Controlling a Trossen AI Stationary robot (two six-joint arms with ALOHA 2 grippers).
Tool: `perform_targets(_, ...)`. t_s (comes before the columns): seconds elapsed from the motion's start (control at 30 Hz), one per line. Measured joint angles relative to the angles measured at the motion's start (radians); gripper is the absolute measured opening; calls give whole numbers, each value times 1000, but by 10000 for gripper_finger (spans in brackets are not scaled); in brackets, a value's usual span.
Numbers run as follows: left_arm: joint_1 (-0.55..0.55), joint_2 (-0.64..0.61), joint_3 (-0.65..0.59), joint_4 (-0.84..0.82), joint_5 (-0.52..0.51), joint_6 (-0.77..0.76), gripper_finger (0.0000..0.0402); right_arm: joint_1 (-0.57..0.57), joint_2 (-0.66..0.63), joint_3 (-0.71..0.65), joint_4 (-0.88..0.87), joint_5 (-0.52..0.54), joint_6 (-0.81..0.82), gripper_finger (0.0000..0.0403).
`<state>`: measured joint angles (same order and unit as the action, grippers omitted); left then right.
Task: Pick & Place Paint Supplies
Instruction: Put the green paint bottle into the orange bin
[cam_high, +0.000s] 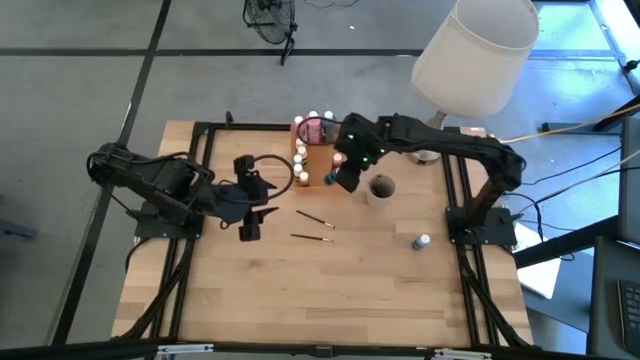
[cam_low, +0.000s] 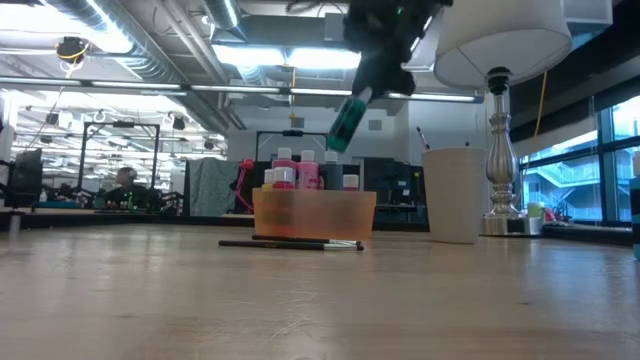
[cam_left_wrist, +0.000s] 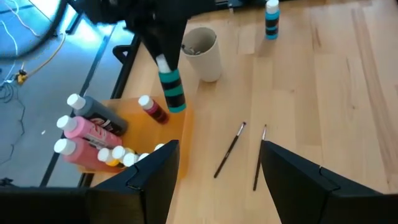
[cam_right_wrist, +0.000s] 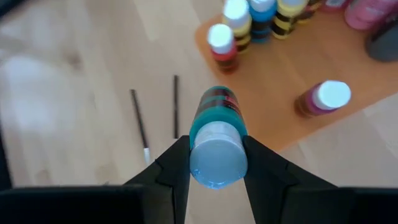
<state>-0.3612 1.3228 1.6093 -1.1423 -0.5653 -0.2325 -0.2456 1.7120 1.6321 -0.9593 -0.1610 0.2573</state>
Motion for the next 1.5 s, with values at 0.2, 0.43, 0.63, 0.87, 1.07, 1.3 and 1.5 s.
perform_targets(0.2,30,0,0,-8,-1,8,221,-55,64,0,1,3,-30,119)
perform_targets(0.43,83,0,0,-15,6,10,221,-110,100,0,-1,8,-35,119)
perform_targets(0.63,97,0,-2,-15,7,10,221,-116,137,0,-6,7,-35,119)
perform_targets(0.87,97,0,-2,-15,8,10,221,-116,173,0,-8,12,-35,119)
perform_targets(1.07,97,0,-2,-15,7,10,221,-120,199,0,-1,30,-38,119)
perform_targets(1.3,97,1,-2,-15,8,10,221,-133,203,-1,0,82,-38,119)
perform_targets(1.5,97,1,-2,-15,8,11,221,-141,207,-1,13,82,-40,119)
